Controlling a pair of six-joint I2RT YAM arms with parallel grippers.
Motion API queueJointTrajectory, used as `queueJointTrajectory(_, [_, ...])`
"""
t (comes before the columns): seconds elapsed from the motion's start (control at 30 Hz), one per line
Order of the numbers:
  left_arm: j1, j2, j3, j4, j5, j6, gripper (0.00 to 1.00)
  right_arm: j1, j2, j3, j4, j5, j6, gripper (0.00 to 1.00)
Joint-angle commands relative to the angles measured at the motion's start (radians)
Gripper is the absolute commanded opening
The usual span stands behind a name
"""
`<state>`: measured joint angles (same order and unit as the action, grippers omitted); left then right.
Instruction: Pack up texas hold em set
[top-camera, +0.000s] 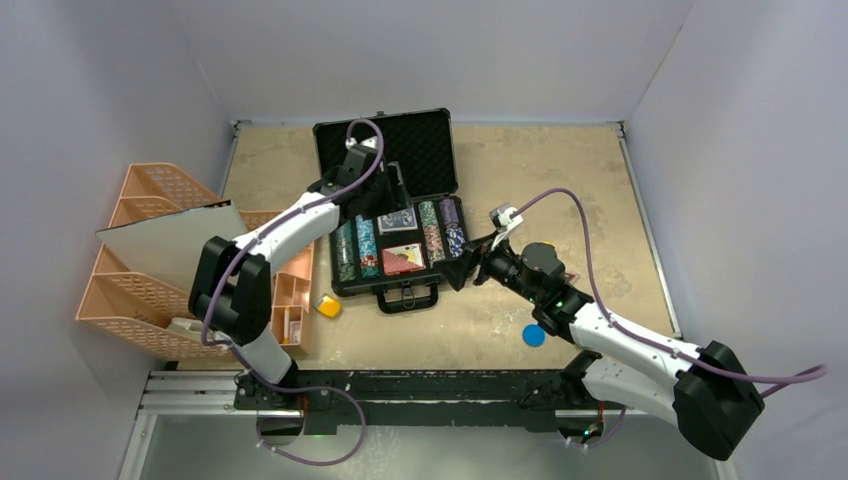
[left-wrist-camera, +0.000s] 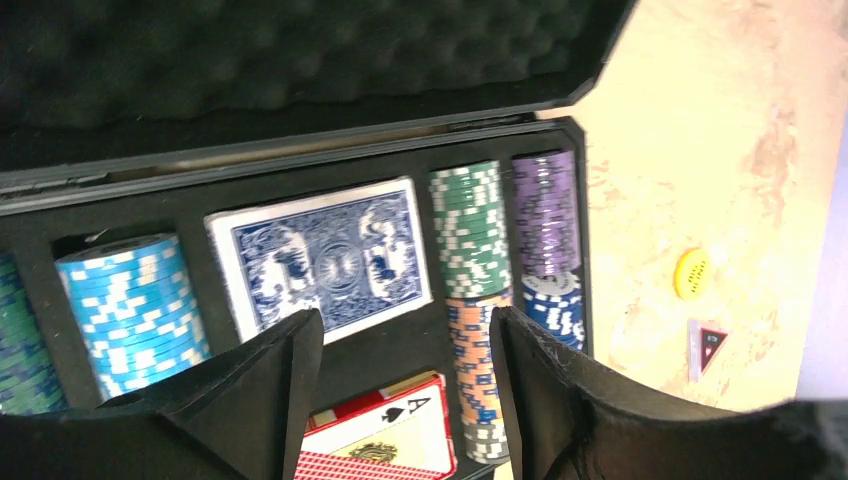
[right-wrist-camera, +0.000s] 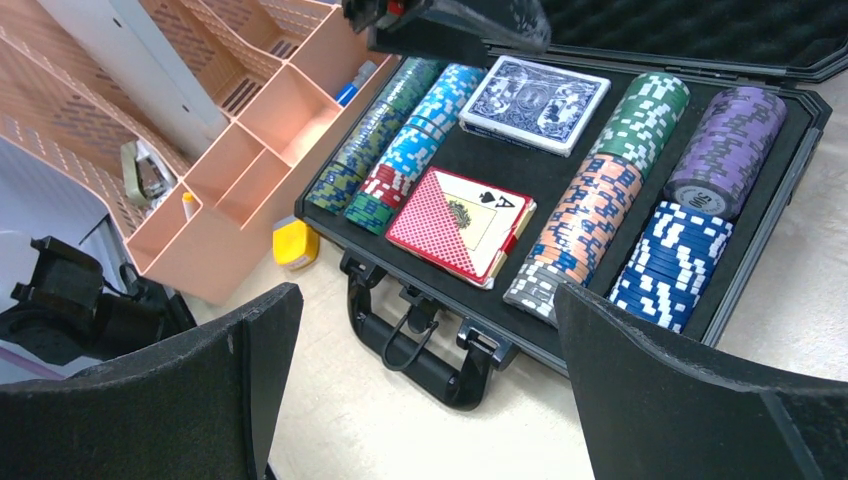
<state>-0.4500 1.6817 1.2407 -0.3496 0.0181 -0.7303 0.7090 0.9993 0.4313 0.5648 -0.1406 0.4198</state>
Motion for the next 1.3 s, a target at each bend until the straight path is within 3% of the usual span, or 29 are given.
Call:
queueJointTrajectory(0.0, [-0.01, -0.003, 0.041, -0.002, -0.088, 0.069, 0.64, 0.004, 0.019, 0.023, 0.028, 0.012, -0.015, 0.99])
queueJointTrajectory(0.13, [-0.012, 0.038, 0.052, -0.054, -0.157, 0.08, 0.6, 0.004, 0.01, 0.023, 0.016, 0.021, -0.018, 0.99])
queueJointTrajectory(0.33, [-0.021, 0.009, 0.015, -0.045, -0.214, 0.097, 0.63, 0.004, 0.016, 0.025, 0.016, 0.028, -0.027, 0.99])
queueJointTrajectory(0.47, [-0.021, 0.032, 0.009, -0.044, -0.189, 0.088, 0.49, 0.004, 0.037, 0.036, 0.016, 0.017, -0.024, 0.98])
queueJointTrajectory(0.67, [-0.021, 0.062, 0.015, -0.057, -0.194, 0.078, 0.46, 0.003, 0.025, 0.032, 0.007, 0.031, -0.026, 0.98])
queueJointTrajectory(0.87, [-0.02, 0.077, 0.0, -0.068, -0.201, 0.064, 0.3, 0.004, 0.026, 0.034, 0.002, 0.028, -0.027, 0.98])
queueJointTrajectory(1.0, [-0.017, 0.084, -0.024, -0.039, -0.166, 0.058, 0.22, 0.004, 0.014, 0.033, -0.005, 0.021, -0.032, 0.98])
queueJointTrajectory(1.17, [0.004, 0.094, -0.078, 0.065, -0.03, 0.043, 0.2, 0.003, 0.013, 0.031, -0.01, 0.027, -0.031, 0.97])
queueJointTrajectory(1.27, [0.008, 0.103, -0.081, 0.077, -0.028, 0.042, 0.19, 0.003, 0.01, 0.032, -0.018, 0.035, -0.026, 0.97])
